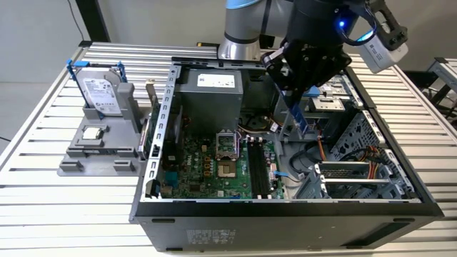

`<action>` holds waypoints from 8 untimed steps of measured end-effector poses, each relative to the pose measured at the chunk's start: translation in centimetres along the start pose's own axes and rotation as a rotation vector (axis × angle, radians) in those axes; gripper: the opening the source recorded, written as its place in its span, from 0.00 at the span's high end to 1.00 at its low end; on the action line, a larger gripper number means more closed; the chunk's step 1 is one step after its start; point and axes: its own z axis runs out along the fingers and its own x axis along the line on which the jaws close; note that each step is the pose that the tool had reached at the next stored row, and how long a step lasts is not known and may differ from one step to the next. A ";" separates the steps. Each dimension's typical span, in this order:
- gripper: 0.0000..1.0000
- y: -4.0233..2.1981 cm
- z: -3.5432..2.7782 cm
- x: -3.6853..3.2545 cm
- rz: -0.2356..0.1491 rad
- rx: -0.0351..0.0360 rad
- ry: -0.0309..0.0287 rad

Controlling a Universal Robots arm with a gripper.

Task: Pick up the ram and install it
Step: 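Insert the ram into the slot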

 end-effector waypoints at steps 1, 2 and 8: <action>1.00 0.00 0.03 0.00 0.019 0.0006 -0.0006; 1.00 0.00 0.07 0.00 0.036 0.0011 -0.0011; 1.00 -0.02 0.76 0.03 0.139 0.0047 -0.0054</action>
